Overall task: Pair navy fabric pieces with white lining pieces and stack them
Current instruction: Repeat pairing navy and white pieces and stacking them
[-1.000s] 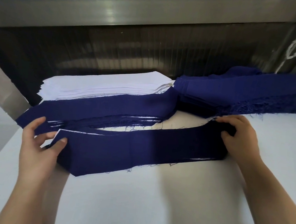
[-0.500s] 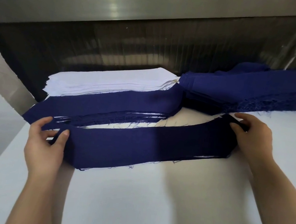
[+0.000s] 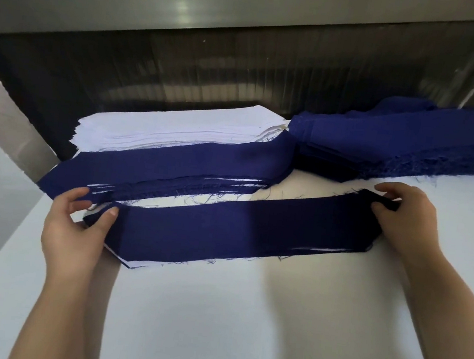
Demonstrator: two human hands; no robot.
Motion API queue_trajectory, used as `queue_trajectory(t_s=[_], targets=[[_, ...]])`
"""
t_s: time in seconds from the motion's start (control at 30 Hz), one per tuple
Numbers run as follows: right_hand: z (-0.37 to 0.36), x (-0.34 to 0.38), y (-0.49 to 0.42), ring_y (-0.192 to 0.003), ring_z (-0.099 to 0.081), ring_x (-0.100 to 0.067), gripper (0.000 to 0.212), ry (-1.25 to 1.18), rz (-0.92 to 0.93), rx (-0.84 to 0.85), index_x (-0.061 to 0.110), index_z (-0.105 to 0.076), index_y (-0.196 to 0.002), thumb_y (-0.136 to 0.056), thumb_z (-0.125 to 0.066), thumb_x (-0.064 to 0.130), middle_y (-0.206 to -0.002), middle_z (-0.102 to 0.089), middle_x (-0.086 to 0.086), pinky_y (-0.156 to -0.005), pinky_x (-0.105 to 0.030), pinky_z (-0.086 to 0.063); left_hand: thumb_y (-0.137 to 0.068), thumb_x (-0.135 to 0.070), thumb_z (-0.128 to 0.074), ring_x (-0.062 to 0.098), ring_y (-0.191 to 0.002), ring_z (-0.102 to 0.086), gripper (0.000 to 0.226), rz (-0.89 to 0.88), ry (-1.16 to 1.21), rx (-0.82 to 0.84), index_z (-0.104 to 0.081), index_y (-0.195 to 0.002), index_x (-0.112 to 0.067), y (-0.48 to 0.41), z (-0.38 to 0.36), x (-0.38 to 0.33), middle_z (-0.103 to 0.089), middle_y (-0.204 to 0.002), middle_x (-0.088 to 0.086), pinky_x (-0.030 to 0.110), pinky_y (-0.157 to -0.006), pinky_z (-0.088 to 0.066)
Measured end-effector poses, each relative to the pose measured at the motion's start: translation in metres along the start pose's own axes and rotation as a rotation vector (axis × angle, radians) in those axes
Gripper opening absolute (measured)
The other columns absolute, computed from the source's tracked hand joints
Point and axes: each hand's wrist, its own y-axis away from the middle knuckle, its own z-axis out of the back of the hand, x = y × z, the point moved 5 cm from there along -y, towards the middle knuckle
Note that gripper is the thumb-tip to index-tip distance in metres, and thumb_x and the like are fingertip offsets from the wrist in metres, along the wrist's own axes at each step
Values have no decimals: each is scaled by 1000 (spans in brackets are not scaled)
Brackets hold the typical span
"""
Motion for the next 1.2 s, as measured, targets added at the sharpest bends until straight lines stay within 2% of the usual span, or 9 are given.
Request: queue_trajectory(t_s=[0.1,0.2,0.37,0.53,0.67,0.83,0.93,1.1,1.2], targets=[[-2,-1,-1,-103,-52,-31,39,-3,-23,36,10,-58,-123,-84,-62,7,-119,-56,-16,-83,-29,-34,-65,-23,-82,20,-108,-63,53,154,229,20,-58,-100,-53,0,4,5,-59,-115,-8,52,-94,-50],[-4,-2,0,-106,-51,-32,42,19,-29,67,10,-52,-127,-86,-61,12,-119,-57,-17,-86,-32,-36,-61,-16,-81,25,-100,-69,60,242,335,135,-60,-104,-52,-3,3,11,-69,-111,6,55,-91,-50],[-1,0,1,-91,-53,-27,40,0,22,43,17,-56,-124,-85,-61,10,-110,-58,-15,-79,-28,-34,-83,-11,-73,26,-95,-68,63,111,107,192,-50,-112,-62,-2,3,5,-69,-107,3,51,-90,-51],[-2,9,6,-68,-47,-13,53,-87,134,30,23,-56,-124,-80,-54,-7,-125,-39,-6,-82,-26,-36,-87,-7,-66,34,-91,-64,47,-4,20,262,-62,-104,-50,-3,-1,2,-69,-103,3,51,-88,-52],[-5,13,5,-99,-48,-12,56,-64,242,45,15,-60,-118,-75,-42,-17,-113,-53,0,-82,-11,-29,-89,0,-56,7,-87,-65,41,-15,-16,329,-75,-80,-35,0,-5,-3,-72,-86,-14,21,-79,-50],[-10,6,2,-71,-54,2,44,-122,140,120,24,-65,-89,-82,-40,-11,-78,-63,9,-59,2,-34,-86,0,-63,2,-87,-64,37,-9,-62,373,-76,-76,-32,2,-6,-5,-73,-85,-14,22,-84,-48],[-9,8,3,-68,-54,9,36,-162,134,98,24,-65,-87,-82,-47,-7,-74,-61,16,-59,4,-34,-82,-15,-73,-4,-72,-62,18,-19,0,305,-75,-81,-33,2,-4,-8,-69,-86,-13,7,-66,-48],[-5,17,7,-73,-56,14,34,-317,202,6,20,-69,-87,-81,-52,-8,-75,-62,23,-66,2,-39,-77,-16,-78,24,-85,-66,34,-23,86,241,-72,-97,-43,-3,2,-5,-69,-97,-8,37,-84,-53],[-1,20,10,-73,-57,9,50,-489,212,-70,39,-68,-76,-83,-52,-7,-73,-65,27,-69,-3,-42,-75,-7,-78,14,-79,-64,45,-34,211,184,-71,-103,-42,-8,6,-5,-68,-94,-12,34,-86,-50]])
